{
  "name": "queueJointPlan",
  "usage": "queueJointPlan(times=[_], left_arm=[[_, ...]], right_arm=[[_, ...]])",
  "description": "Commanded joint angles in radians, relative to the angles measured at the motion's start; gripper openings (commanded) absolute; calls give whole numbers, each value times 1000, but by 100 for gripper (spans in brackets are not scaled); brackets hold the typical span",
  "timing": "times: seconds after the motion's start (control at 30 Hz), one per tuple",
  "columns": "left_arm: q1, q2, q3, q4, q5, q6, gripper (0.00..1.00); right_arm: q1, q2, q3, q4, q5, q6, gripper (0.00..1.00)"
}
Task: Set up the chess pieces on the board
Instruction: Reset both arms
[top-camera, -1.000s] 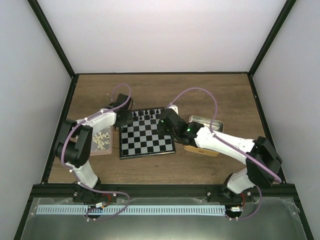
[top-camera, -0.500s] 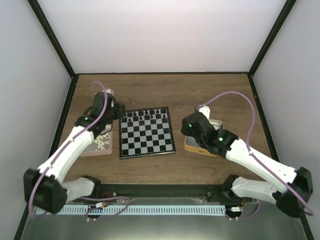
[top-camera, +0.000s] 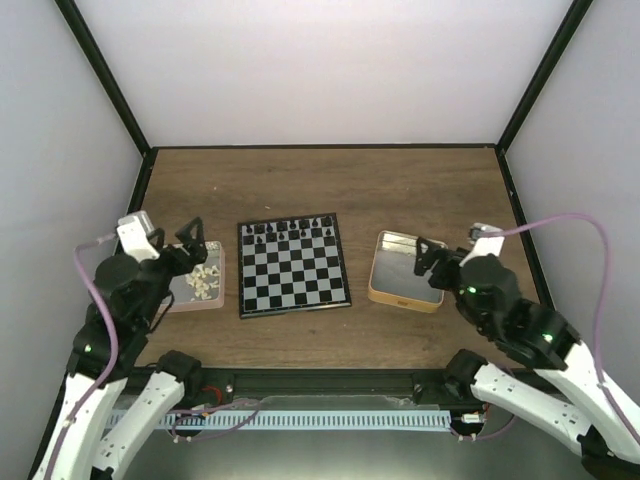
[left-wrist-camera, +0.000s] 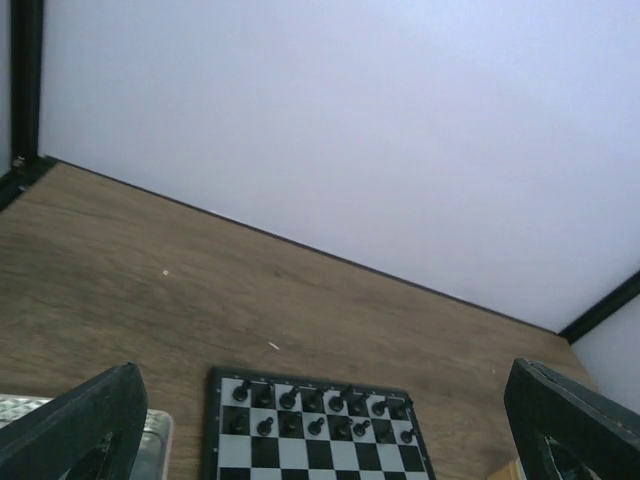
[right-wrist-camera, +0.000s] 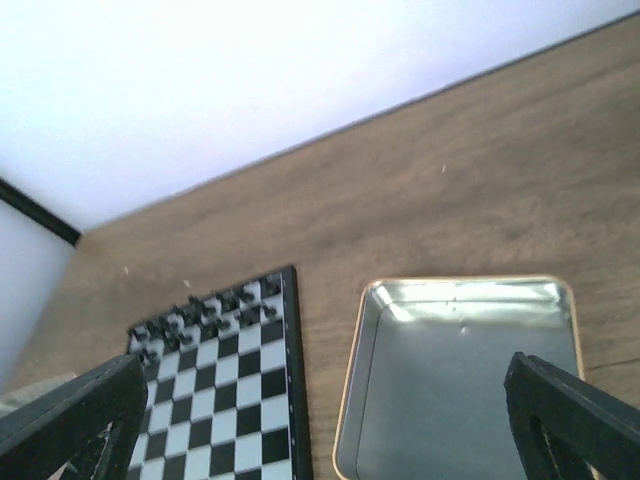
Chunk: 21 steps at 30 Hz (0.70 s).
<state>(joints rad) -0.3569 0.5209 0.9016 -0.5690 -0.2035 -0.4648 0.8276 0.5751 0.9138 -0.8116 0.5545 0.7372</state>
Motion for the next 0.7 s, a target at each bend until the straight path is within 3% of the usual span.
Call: queueJointPlan(times=[0.0, 0.37, 0.67], left_arm=[[5, -89, 32, -124, -103, 29, 100], [4, -159, 181, -193, -115, 71, 100], [4, -173, 190, -187, -93, 79, 100]], right_arm=[[-2, -81, 109, -124, 142, -2, 100], [-2, -205, 136, -96, 174, -66, 100], [-2, -213, 118, -74, 159, -65, 100]])
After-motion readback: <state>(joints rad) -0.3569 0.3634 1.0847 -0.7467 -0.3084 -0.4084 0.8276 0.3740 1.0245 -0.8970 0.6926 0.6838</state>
